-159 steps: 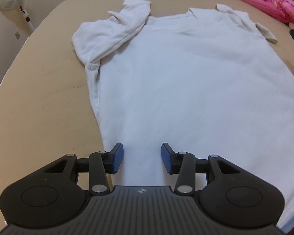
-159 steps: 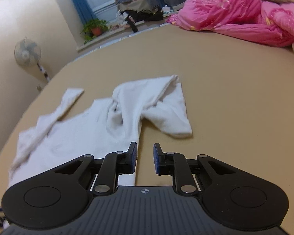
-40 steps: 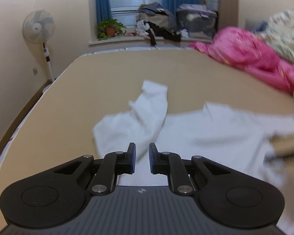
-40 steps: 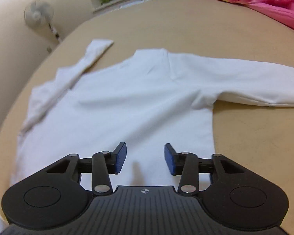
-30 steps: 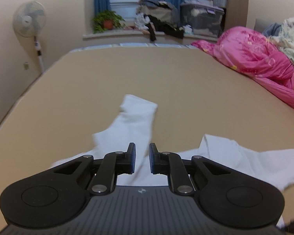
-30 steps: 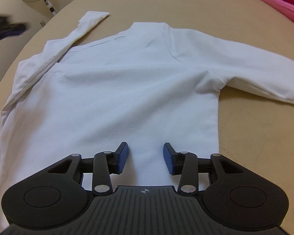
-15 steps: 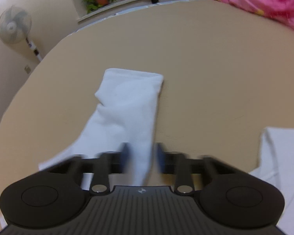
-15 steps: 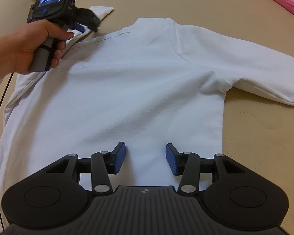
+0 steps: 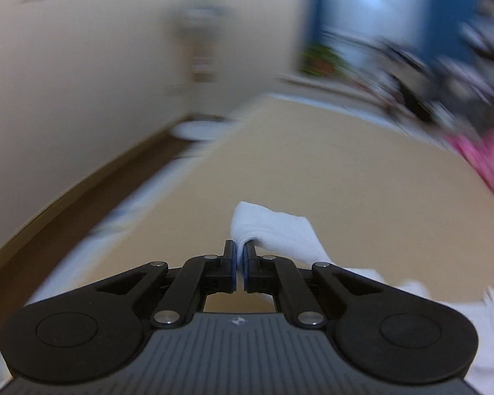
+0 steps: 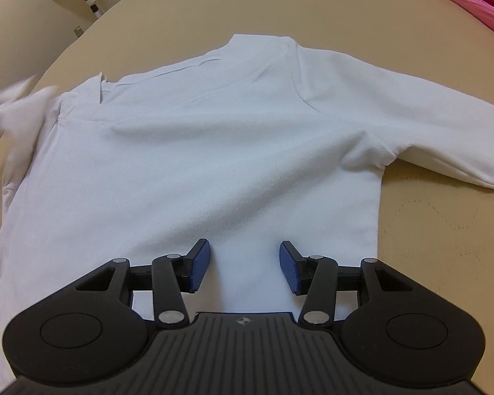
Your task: Fold small clothes
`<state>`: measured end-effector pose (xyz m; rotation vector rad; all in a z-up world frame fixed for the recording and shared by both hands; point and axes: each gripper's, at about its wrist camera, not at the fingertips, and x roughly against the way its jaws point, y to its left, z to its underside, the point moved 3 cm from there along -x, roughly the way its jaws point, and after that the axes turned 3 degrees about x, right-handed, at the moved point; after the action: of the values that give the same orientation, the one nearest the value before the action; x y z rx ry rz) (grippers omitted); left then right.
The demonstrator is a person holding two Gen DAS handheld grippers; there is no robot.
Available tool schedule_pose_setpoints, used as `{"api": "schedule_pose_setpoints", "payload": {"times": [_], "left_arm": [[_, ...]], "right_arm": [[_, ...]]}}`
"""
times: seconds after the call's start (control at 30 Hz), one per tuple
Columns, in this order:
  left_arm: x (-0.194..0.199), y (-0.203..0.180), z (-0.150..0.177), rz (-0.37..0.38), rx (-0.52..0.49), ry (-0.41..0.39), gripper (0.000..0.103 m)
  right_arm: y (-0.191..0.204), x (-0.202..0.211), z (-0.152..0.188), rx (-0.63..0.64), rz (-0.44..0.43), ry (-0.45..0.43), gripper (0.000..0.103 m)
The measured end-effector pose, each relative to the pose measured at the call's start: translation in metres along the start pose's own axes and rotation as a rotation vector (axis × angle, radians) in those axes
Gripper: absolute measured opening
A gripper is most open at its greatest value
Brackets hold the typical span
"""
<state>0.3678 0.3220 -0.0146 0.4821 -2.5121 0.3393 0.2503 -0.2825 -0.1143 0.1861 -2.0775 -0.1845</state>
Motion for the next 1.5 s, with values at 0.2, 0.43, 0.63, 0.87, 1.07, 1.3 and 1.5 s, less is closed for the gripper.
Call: {"api": "schedule_pose_setpoints", "payload": {"times": [0.2,0.43,0.63,0.87,1.07,1.3,1.5], "left_arm": [[0.043,0.209,0.05,-0.103,0.475,0.092,0.006],[0.057,0.304,0.081,-0.117,0.752,0.162,0.026],[0.041,0.269,0.059,-0.038,0.596,0.112,0.044],[-0.011,0.192,0.057,-0.141,0.326,0.125,0.053],[-0.028,0.192,0.063,-0.306,0.214,0.157,0.004],[0.068,0.253,0.051,-0.261,0.494,-0.147,0.003],[0.053,0.323,0.112,-0.204,0.914,0.11,0.021]], "right_arm": [[0.003,0.005,0.007,0.013,0.011,-0.022,0.05],[0.006,0.011,0.013,0.03,0.032,-0.041,0.05],[0.01,0.008,0.014,0.043,0.054,-0.058,0.05],[0.009,0.005,0.014,0.06,0.056,-0.081,0.05],[0.01,0.002,0.013,0.056,0.061,-0.09,0.052],[0.009,0.002,0.013,0.051,0.059,-0.084,0.052],[0.012,0.002,0.012,0.055,0.072,-0.084,0.052]]}}
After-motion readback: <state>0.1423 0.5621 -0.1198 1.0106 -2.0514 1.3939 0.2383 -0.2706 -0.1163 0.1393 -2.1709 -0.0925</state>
